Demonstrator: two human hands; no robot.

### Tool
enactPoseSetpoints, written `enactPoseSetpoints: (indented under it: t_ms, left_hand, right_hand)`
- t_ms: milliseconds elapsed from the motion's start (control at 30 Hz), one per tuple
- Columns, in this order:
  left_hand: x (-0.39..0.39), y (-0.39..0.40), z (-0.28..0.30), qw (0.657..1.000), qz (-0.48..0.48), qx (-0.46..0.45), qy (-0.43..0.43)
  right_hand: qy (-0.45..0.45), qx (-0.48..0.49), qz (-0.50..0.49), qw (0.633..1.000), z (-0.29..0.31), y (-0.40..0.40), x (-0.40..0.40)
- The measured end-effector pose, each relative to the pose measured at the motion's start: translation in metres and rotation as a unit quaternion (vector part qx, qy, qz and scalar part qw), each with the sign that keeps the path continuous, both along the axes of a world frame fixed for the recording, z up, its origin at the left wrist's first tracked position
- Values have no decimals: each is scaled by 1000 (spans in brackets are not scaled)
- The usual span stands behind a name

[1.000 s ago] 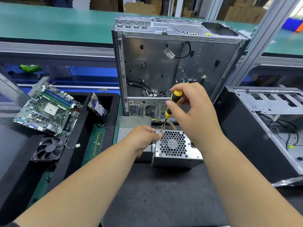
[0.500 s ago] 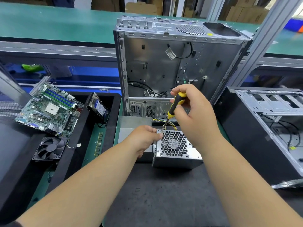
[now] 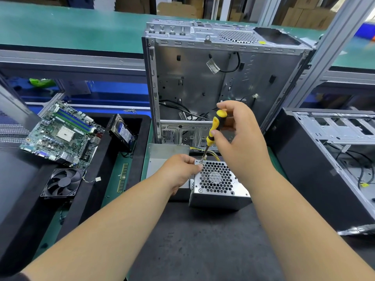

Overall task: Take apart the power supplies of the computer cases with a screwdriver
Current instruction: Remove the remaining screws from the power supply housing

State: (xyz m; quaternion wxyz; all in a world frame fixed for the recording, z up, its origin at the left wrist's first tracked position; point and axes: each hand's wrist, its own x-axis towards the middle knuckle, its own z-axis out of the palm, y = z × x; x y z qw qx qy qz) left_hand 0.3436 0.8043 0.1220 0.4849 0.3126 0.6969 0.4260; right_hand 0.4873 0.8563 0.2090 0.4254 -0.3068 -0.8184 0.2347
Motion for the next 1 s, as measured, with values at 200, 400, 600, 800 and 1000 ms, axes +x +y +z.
enactPoseSetpoints:
  t_ms: [200,400,600,800,1000]
  left_hand:
    - [1,-3,1,997,-8,69,40]
    - [0,-6,7,987,-37,96,127]
    - [-2,-5,13,979,-71,101,160]
    - [-1,-6,12,984,-55,111,131]
    - [4,-4,12,983,-44,133,120]
  right_hand:
    - [-8,-29,10,1000,1,0,-1]
    - [-10,-8,-21,1000,4,-3,-2]
    - [-21,2,-27,999,3,1,-1]
    - [-23,-31,7,999,5,0,1]
    - [-33,5,-20,999,6,-2,2]
